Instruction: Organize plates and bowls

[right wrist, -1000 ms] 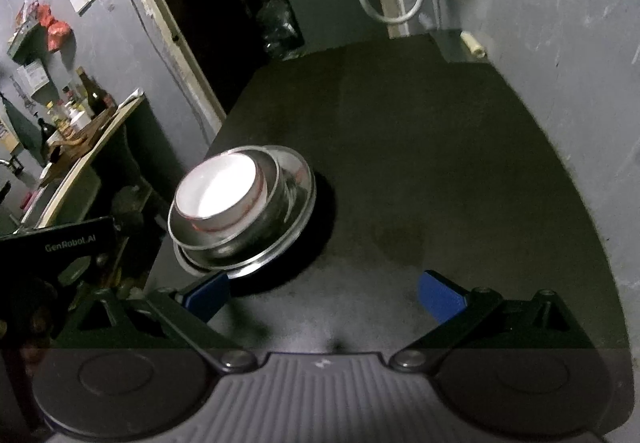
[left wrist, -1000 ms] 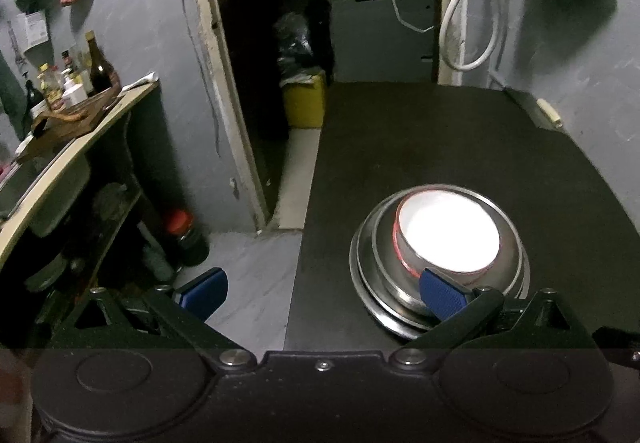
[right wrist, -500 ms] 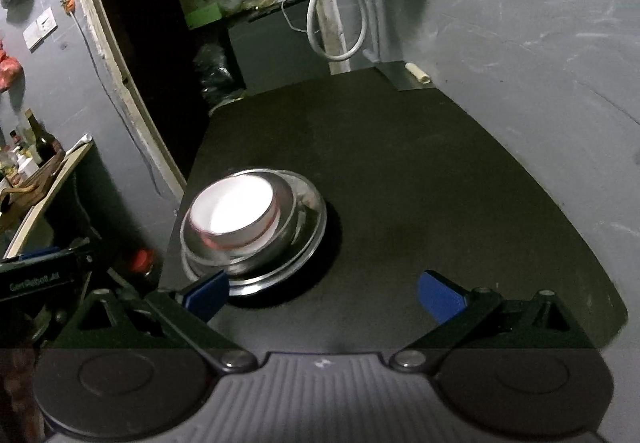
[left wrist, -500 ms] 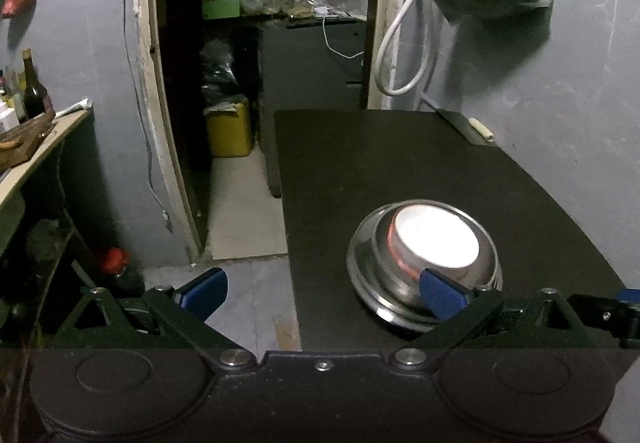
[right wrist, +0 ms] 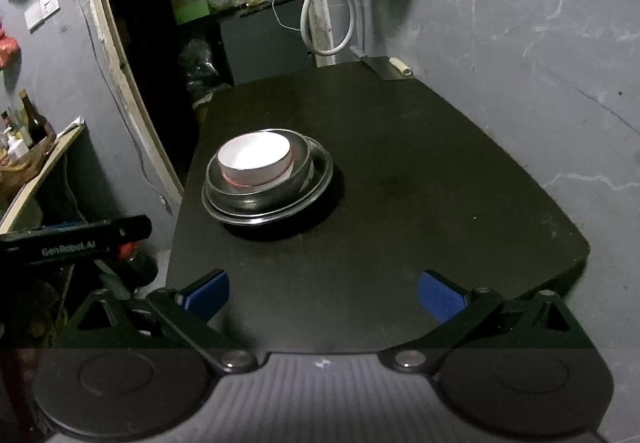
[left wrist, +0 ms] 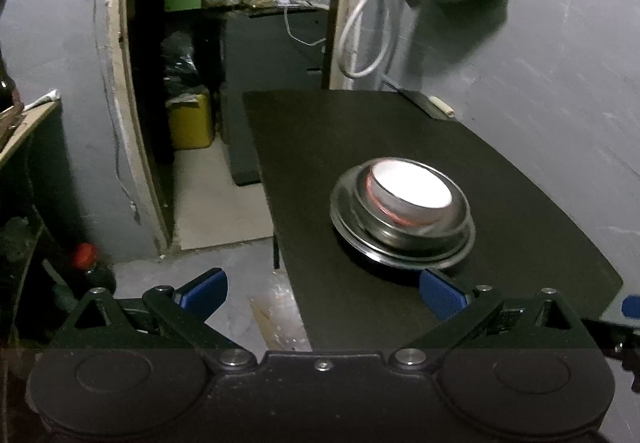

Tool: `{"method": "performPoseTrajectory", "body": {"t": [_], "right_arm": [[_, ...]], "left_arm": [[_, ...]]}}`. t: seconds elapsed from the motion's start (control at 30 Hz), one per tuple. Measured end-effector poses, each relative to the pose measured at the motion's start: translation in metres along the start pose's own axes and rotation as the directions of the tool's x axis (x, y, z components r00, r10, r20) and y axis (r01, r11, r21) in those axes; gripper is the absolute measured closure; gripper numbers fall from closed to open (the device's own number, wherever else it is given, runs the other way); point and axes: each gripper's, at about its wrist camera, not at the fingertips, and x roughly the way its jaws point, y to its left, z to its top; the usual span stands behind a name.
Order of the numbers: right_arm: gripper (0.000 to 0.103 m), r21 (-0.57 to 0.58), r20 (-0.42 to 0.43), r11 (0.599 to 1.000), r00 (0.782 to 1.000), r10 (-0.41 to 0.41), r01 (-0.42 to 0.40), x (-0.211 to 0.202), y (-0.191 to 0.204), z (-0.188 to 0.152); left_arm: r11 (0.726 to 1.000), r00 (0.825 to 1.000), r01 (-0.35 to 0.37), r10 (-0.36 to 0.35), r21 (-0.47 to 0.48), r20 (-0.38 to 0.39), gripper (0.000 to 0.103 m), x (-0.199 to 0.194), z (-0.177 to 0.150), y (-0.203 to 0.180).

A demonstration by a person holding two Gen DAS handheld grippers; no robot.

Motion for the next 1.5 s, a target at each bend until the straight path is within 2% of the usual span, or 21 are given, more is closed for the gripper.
{"method": "performPoseTrajectory", "body": {"t": [0.1, 0.27, 0.37, 0.7, 1.0, 1.23, 1.5], "right_arm": [[0.0, -0.02, 0.003, 1.0, 1.0, 0.012, -0.012, -0.003, -0.002, 0.001], [0.0, -0.066, -0.016, 0.997, 0.999, 0.046, -0.047, -0.006, -0.014, 0.009], [0.0, -0.094, -0.01, 0.993, 0.998, 0.066, -0.066, -0.015, -0.024, 0.009], [0.0, -0.1, -0.064, 0.988, 0.991, 0.114, -0.12, -0.026, -0.049, -0.01], [0.0, -0.127, -0.053, 0.981, 0.988, 0.143, -0.149, -0.043, -0.053, -0.029], [0.0, -0.129, -0.036, 0.979, 0.987, 0.155, -0.159, -0.048, -0.049, -0.032], [0.0, -0.062, 0.069, 0.996, 0.996, 0.062, -0.057, -0.06, -0.046, -0.021]], "left_arm": [[1.0, 1.0, -0.011, 0.011, 0.007, 0.02, 0.001, -0.002, -0.001, -0.005], [0.994, 0.996, -0.083, 0.084, -0.065, 0.022, 0.001, -0.004, 0.002, -0.014], [0.99, 0.994, -0.102, 0.104, -0.093, 0.027, 0.001, -0.012, 0.002, -0.025], [0.983, 0.985, -0.174, 0.175, -0.058, 0.006, 0.001, -0.035, -0.018, -0.058], [0.974, 0.977, -0.215, 0.215, -0.068, 0.0, 0.001, -0.06, -0.043, -0.063], [0.975, 0.976, -0.217, 0.219, -0.056, 0.016, 0.001, -0.07, -0.049, -0.062], [0.99, 0.989, -0.142, 0.141, 0.001, 0.043, 0.001, -0.059, -0.032, -0.053]]}}
